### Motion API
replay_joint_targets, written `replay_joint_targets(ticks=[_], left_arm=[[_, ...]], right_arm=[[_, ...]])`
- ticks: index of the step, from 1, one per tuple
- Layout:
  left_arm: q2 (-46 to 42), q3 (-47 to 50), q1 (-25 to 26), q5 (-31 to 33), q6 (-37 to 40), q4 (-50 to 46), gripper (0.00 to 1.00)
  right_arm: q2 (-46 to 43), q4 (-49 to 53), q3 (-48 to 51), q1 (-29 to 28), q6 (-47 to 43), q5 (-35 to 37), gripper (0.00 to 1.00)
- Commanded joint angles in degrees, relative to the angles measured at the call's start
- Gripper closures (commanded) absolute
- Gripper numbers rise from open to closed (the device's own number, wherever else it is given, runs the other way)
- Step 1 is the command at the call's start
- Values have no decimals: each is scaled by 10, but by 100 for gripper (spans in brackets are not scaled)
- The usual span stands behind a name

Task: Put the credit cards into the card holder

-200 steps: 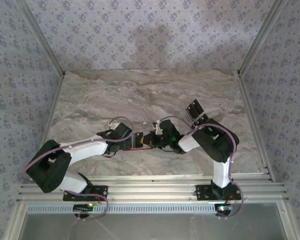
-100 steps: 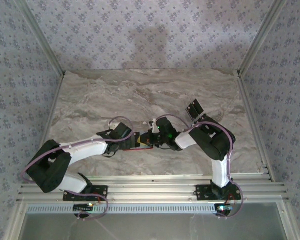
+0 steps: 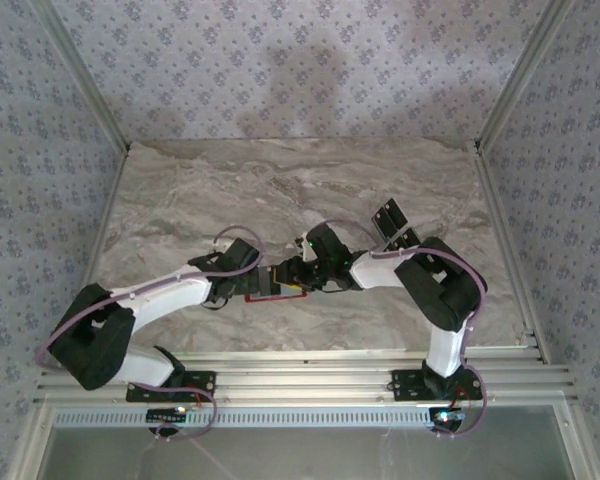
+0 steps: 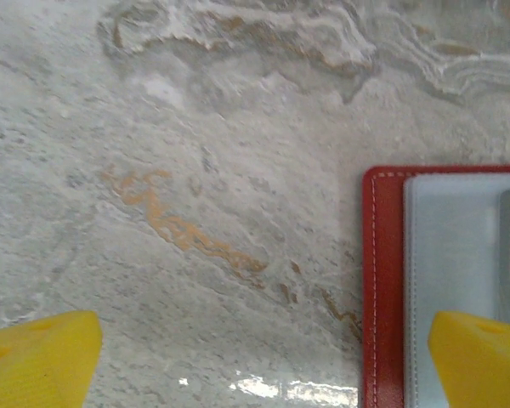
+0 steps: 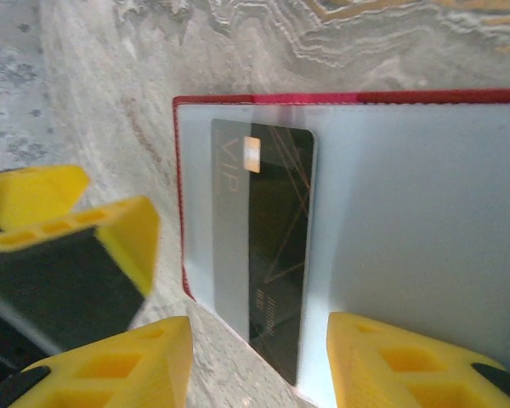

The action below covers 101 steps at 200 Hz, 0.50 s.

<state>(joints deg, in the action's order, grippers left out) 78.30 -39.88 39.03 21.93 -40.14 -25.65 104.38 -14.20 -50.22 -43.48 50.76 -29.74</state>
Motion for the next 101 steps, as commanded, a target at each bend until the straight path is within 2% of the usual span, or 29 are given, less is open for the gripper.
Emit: replay_joint_targets(ticks=[1, 32, 64, 78, 101], left_arm=[[-26, -15, -16, 9, 6, -34, 1], [-34, 7, -32, 8, -3, -36, 1], [-32, 33, -39, 7, -23, -27, 0], [-29, 40, -40, 7, -31, -24, 0], [-25, 47, -42, 7, -41, -23, 0]], right_arm=[[-33, 128, -36, 2, -61, 37, 52], [-31, 261, -107, -2, -120, 98, 56], [-2, 363, -176, -19, -174, 168, 71], [14, 382, -205, -25, -184, 183, 79], [37, 396, -227, -33, -194, 193, 88]])
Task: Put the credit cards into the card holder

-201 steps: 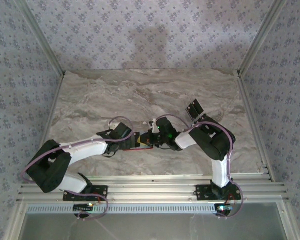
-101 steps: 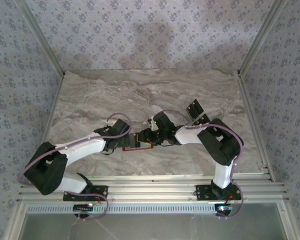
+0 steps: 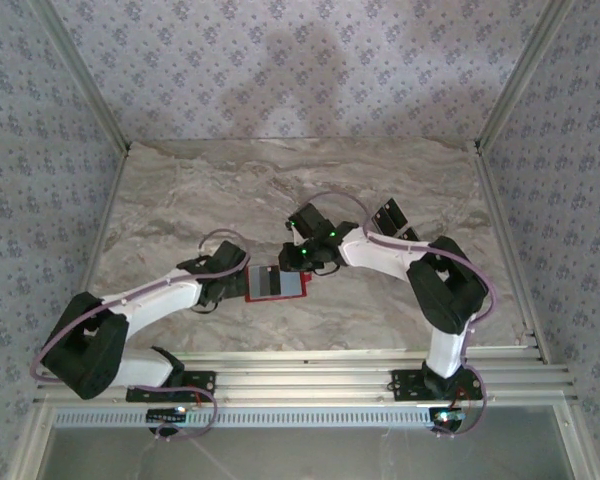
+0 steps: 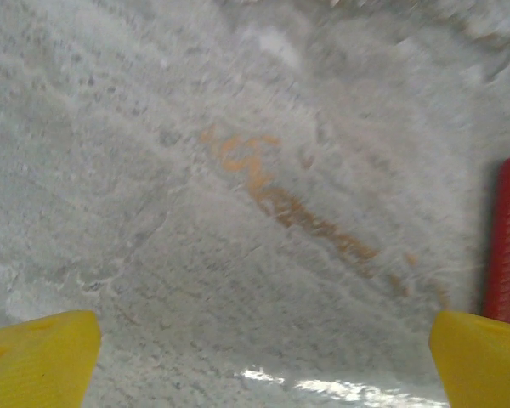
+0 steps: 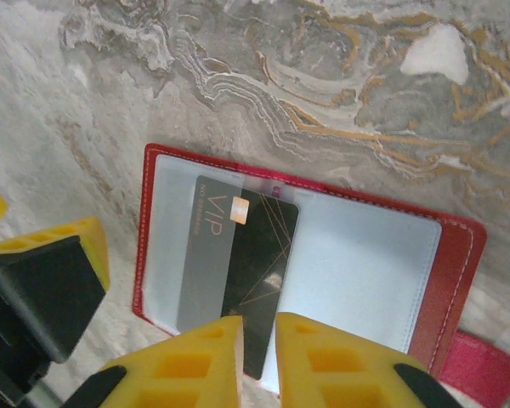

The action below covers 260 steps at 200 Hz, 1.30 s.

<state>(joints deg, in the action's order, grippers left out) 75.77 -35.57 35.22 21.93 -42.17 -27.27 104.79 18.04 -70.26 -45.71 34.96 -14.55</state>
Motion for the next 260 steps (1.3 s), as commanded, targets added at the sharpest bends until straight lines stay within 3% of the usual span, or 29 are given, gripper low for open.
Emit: replay_joint_targets(ticks=[1, 260], left_arm=[[1, 5, -4, 7, -21, -7, 0], [29, 21, -4, -19, -17, 36, 1]], right_arm=[[34, 74, -27, -11, -37, 41, 88], [162, 95, -148, -40, -56, -48, 95]])
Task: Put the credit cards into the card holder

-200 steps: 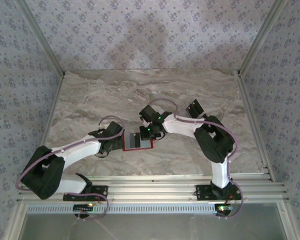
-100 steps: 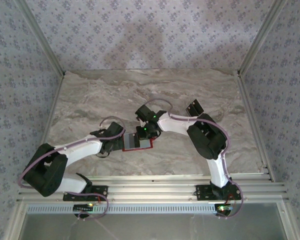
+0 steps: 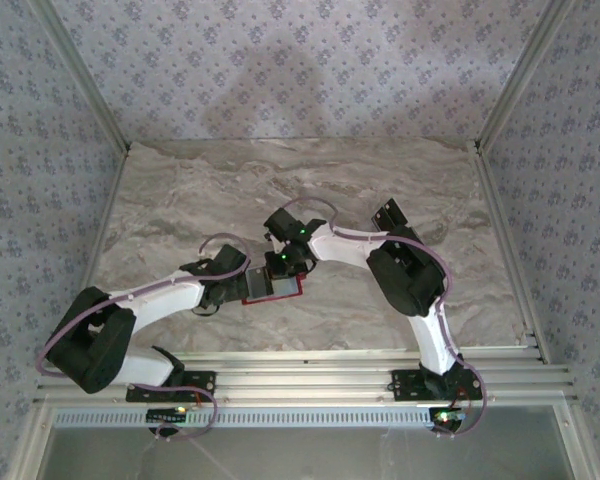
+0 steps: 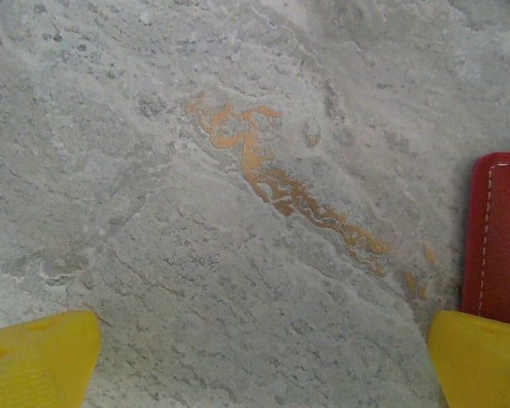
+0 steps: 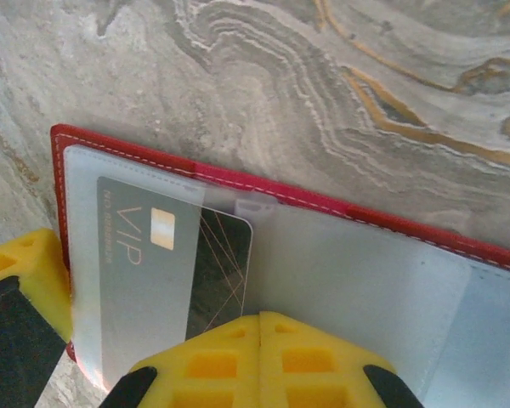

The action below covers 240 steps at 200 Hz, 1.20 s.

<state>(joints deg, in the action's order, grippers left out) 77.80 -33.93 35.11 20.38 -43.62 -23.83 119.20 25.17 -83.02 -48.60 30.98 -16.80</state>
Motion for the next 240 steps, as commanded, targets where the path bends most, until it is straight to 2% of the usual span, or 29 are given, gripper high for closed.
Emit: replay_joint_targets(ticks=[1, 79, 128, 180, 240], left_arm=[[8, 5, -3, -4, -2, 2, 1], [13, -4, -3, -5, -1, -1, 1], [-20, -24, -3, 7, 11, -41, 1], [-54, -56, -3, -3, 36, -62, 1], [-26, -92, 23, -59, 80, -5, 1]], right_arm=[[18, 23, -21, -11, -17, -25, 95], [26, 59, -48, -24, -49, -54, 95], [-47, 14, 26, -3, -29, -32, 84], [-64, -29, 101, 17, -10, -20, 84], [-78, -44, 142, 43, 1, 7, 86]])
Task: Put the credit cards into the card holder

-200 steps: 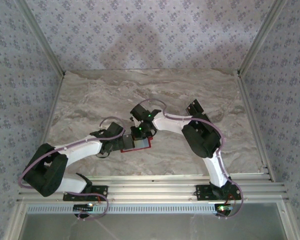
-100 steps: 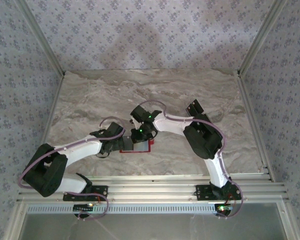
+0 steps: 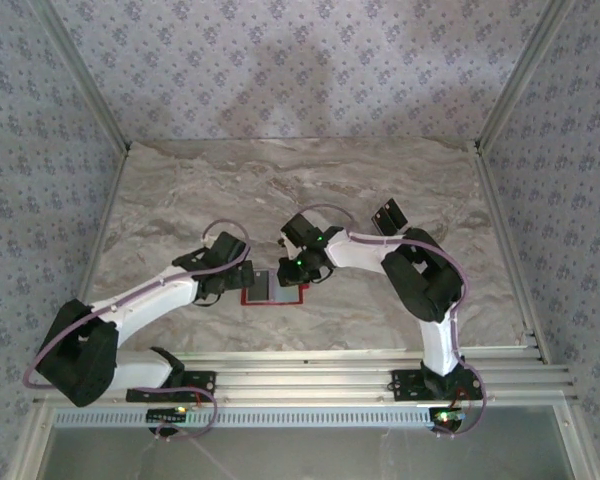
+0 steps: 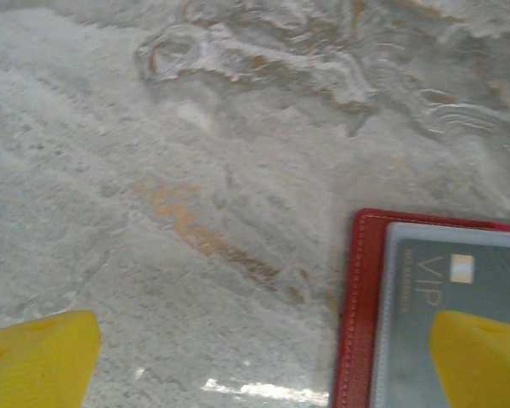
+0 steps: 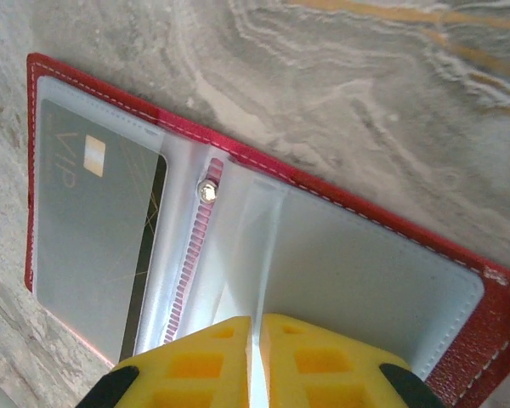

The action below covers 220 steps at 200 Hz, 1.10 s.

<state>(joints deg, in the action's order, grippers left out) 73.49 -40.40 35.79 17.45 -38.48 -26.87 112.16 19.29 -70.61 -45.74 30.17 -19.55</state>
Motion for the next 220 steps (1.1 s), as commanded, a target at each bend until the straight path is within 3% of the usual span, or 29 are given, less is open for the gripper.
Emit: replay_joint_targets(ticks=[1, 73, 220], left_arm=[[19, -27, 17, -30, 29, 27, 1], [102, -56, 63, -52, 35, 72, 1], [138, -11, 66, -65, 38, 121, 1]], right_arm=[[-8, 15, 18, 15, 9, 35, 86], [-12, 14, 40, 23, 9, 42, 87], [-12, 15, 45, 28, 9, 42, 88]])
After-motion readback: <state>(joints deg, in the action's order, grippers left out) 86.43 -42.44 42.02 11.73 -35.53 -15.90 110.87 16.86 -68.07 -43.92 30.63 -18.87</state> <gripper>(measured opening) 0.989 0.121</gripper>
